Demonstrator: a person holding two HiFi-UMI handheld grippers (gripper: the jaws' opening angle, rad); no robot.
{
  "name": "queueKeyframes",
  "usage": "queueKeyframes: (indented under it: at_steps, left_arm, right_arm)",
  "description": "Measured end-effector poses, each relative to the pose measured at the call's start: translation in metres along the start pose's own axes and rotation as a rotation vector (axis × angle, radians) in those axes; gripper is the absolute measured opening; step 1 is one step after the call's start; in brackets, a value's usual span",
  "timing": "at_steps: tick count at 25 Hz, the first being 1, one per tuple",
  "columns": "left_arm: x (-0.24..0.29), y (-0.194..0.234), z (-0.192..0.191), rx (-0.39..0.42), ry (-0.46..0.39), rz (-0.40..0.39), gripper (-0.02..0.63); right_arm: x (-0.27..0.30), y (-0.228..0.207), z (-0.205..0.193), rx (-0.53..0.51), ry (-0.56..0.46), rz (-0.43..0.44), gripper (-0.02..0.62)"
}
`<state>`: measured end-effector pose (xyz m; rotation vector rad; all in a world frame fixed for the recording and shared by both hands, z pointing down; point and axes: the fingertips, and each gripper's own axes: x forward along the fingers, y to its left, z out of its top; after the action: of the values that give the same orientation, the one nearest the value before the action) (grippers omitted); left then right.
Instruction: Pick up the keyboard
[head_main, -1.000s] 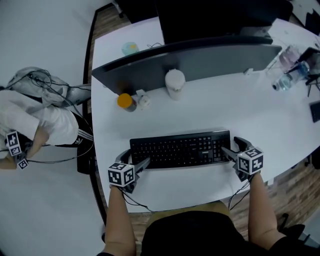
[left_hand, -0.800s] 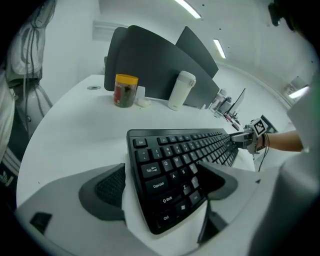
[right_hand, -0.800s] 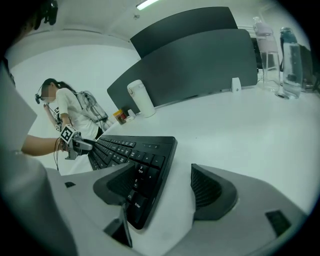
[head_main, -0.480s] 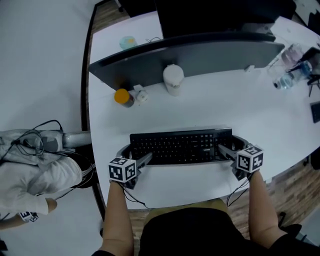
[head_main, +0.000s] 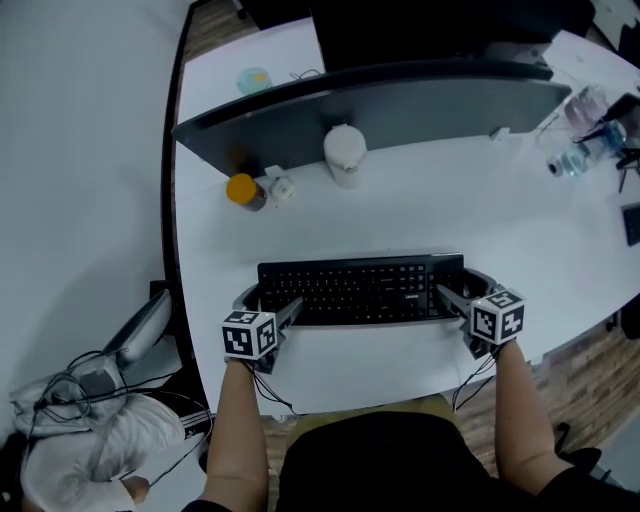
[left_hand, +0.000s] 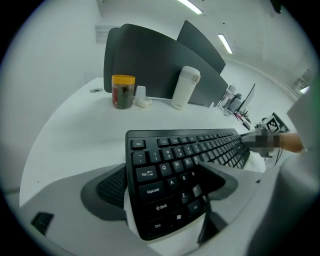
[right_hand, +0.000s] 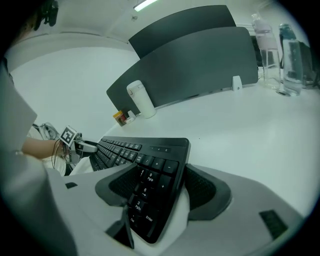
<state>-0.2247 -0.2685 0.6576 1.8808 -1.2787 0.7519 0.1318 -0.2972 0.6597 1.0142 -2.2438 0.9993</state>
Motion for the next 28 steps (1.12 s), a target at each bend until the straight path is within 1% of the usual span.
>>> queueKeyframes:
  at_steps: [6,11,15,19,23,25,28]
  left_arm:
    - [-0.003,-0.002,-0.002,-0.018,0.026,0.022,0.445]
    - [-0.009,-0.007,-0.005,-0.052,0.035,0.025,0.443]
    - [-0.014,-0.009,-0.003,-0.070,0.026,0.033,0.436]
    - [-0.022,-0.008,-0.005,-0.092,0.028,0.037,0.433]
    - [-0.031,-0.008,0.004,-0.081,-0.001,0.060,0.428]
    - [-0.037,-0.010,0.014,-0.070,-0.025,0.069,0.402]
    - [-0.042,-0.012,0.024,-0.042,-0.042,0.074,0.402]
  right_arm:
    - [-0.002,-0.001,-0.001,0.004,-0.004,-0.028,0.310]
    - [-0.003,-0.002,0.003,0.005,0.007,-0.047,0.310]
    - [-0.008,-0.002,0.018,0.035,-0.059,-0.074,0.310]
    - [-0.008,0.004,0.026,0.008,-0.057,-0.072,0.310]
    - [-0.013,0.007,0.031,-0.008,-0.077,-0.086,0.310]
    - [-0.017,0.007,0.033,-0.004,-0.091,-0.088,0.310]
    - [-0.023,0.008,0.036,0.006,-0.113,-0.093,0.309]
